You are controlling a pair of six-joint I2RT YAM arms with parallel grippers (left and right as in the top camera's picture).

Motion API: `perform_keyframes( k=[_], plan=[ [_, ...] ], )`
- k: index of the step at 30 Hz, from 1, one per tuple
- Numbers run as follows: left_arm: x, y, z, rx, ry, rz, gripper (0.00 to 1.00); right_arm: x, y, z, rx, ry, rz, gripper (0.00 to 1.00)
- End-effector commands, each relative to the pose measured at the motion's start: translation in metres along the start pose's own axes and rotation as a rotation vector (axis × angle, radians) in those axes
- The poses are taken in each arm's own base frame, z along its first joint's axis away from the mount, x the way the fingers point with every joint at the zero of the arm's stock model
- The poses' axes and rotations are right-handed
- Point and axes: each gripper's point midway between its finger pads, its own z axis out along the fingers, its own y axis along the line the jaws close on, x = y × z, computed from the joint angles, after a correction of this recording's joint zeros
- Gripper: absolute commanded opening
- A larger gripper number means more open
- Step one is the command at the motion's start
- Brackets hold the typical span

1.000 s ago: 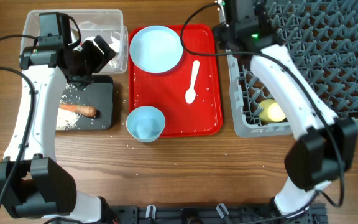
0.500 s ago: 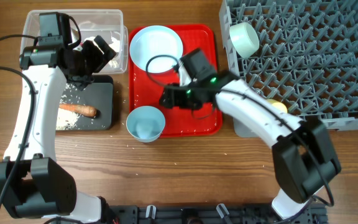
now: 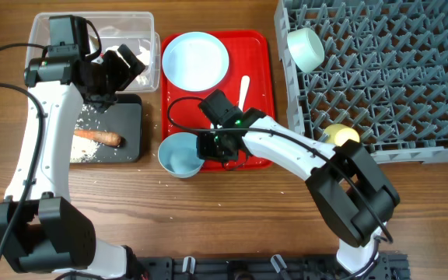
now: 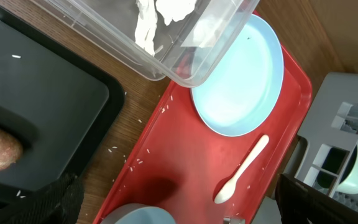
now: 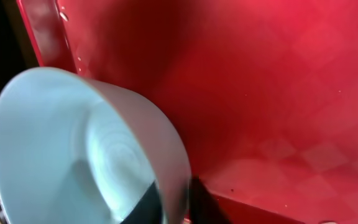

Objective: Sort waste into correct bins and load items into the dishwasher rack
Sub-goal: 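Reach the right gripper to the light blue bowl and grasp its rim, then carry the light blue bowl with the right gripper into the rack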

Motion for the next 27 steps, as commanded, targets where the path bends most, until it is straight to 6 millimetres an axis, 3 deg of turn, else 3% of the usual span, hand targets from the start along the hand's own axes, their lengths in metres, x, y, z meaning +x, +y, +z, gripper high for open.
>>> perform_keyframes(
  k=[1, 6, 7, 9, 10, 12, 14, 17, 18, 19, 24, 27],
  plan=[
    [-0.002, -0.001, -0.003, 0.004, -0.012, 0.005, 1.0, -0.004, -0.006, 0.001, 0.006, -0.003, 0.026, 0.04],
    [-0.002, -0.001, -0.003, 0.004, -0.012, 0.005, 1.0, -0.026, -0.017, -0.016, -0.01, -0.043, 0.041, 0.04],
    [-0.002, -0.001, -0.003, 0.004, -0.012, 0.005, 1.0, -0.034, -0.017, -0.025, -0.017, -0.064, 0.015, 0.04],
    [-0.002, -0.001, -0.003, 0.004, -0.012, 0.005, 1.0, -0.058, -0.015, -0.062, -0.038, -0.138, -0.05, 0.04],
    [-0.002, -0.001, -0.003, 0.004, -0.012, 0.005, 1.0, -0.072, -0.015, -0.084, -0.033, -0.193, -0.075, 0.04],
    [-0.003, -0.001, -0.003, 0.004, -0.012, 0.005, 1.0, -0.103, -0.037, -0.152, 0.102, -0.385, -0.097, 0.04],
    [-0.002, -0.001, -0.003, 0.004, -0.012, 0.005, 1.0, -0.125, -0.088, -0.23, 0.393, -0.627, -0.029, 0.04],
    [-0.002, -0.001, -0.003, 0.004, -0.012, 0.005, 1.0, -0.127, -0.154, -0.341, 0.868, -0.949, 0.104, 0.04],
    [-0.002, -0.001, -0.003, 0.004, -0.012, 0.005, 1.0, -0.123, -0.169, -0.371, 1.019, -1.022, 0.142, 0.04],
    [-0.002, -0.001, -0.003, 0.004, -0.012, 0.005, 1.0, -0.12, -0.177, -0.386, 1.137, -1.016, 0.111, 0.04],
    [-0.002, -0.001, -0.003, 0.004, -0.012, 0.005, 1.0, -0.128, -0.191, -0.398, 1.468, -0.805, -0.126, 0.04],
    [-0.002, -0.001, -0.003, 0.004, -0.012, 0.005, 1.0, -0.141, -0.19, -0.394, 1.551, -0.728, -0.221, 0.04]
  ],
)
